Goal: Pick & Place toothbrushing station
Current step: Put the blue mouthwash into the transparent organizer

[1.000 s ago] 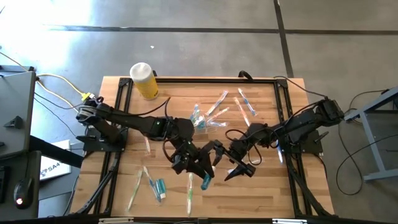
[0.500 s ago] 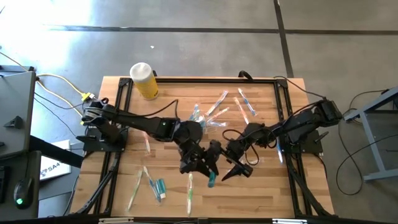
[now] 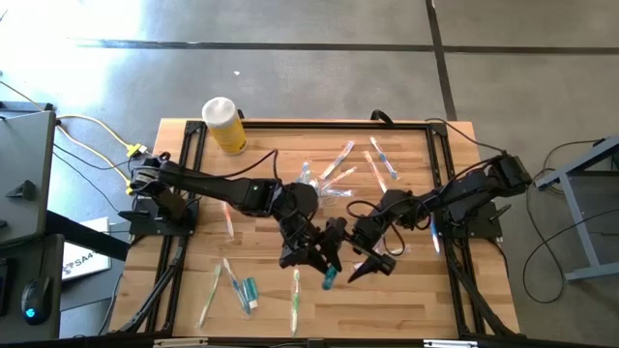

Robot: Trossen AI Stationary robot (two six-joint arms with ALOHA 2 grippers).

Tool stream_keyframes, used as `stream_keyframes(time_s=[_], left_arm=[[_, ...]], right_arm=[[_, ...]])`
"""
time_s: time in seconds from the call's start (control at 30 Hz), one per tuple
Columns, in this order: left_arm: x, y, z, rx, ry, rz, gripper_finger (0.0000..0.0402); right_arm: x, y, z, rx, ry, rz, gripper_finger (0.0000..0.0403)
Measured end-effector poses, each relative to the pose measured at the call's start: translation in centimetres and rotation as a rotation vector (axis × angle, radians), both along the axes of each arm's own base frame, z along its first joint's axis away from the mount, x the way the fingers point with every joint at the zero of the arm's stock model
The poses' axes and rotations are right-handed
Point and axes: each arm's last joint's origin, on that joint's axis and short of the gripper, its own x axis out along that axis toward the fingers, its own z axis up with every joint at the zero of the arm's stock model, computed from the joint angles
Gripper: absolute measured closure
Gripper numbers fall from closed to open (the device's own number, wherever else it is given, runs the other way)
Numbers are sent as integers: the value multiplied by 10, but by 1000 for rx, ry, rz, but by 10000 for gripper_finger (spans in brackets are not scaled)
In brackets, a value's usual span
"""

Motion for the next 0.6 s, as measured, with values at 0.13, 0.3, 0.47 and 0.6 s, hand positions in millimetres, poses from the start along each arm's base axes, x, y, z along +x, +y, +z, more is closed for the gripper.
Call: stream_keyframes(time_s=[0.13, 0.3, 0.47, 0.6], left_arm=[[-1, 0, 3, -10, -5, -10, 286], [-3, 1, 14, -25, -70, -1, 287], [-2, 1, 13, -42, -52, 5, 287], [-2, 0, 12, -43, -44, -5, 287]], right_arm=[[-1, 3, -1, -7, 13, 24, 113], [-1, 6, -11, -28, 78, 75, 113], [-3, 8, -7, -25, 44, 69, 113], [-1, 7, -9, -33, 43, 37, 113]])
